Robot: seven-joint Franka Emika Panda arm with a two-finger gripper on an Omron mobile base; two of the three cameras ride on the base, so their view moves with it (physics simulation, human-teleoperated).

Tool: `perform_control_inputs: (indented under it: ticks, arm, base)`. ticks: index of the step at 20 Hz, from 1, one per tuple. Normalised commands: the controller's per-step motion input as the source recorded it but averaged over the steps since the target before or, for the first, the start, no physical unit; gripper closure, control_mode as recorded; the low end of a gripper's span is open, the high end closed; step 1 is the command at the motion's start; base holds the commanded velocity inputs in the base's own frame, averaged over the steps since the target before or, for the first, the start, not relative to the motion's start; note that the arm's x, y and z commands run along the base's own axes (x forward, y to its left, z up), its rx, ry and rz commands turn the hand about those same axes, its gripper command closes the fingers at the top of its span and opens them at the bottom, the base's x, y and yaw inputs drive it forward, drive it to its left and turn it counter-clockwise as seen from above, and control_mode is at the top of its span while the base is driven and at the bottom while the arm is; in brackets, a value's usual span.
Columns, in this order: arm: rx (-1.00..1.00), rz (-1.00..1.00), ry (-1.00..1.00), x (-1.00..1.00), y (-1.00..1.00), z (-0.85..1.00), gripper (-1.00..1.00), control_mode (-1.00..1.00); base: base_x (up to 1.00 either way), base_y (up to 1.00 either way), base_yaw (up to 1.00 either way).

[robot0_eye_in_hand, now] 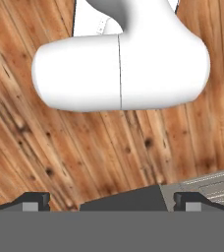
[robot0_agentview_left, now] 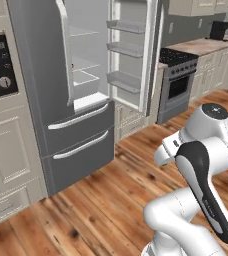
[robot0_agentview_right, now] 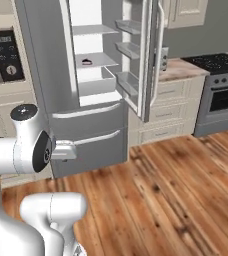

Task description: Take the cakes from the fridge and place them on the empty tray on the dining counter.

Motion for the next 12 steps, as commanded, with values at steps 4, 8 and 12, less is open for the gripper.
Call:
perform_control_inputs:
  ticks: [4, 8, 12]
  arm:
    - [0.00, 0.00, 0.00, 0.00, 0.00, 0.00, -1.00, 1.00]
    - [0.00, 0.00, 0.00, 0.00, 0.00, 0.00, -1.00, 1.00]
    - [0.00, 0.00, 0.00, 0.00, 0.00, 0.00, -1.00, 1.00]
  base:
    - [0.53, 0.16, 0.15]
    - [0.61, 0.08, 0.17]
    - [0.60, 0.00, 0.21]
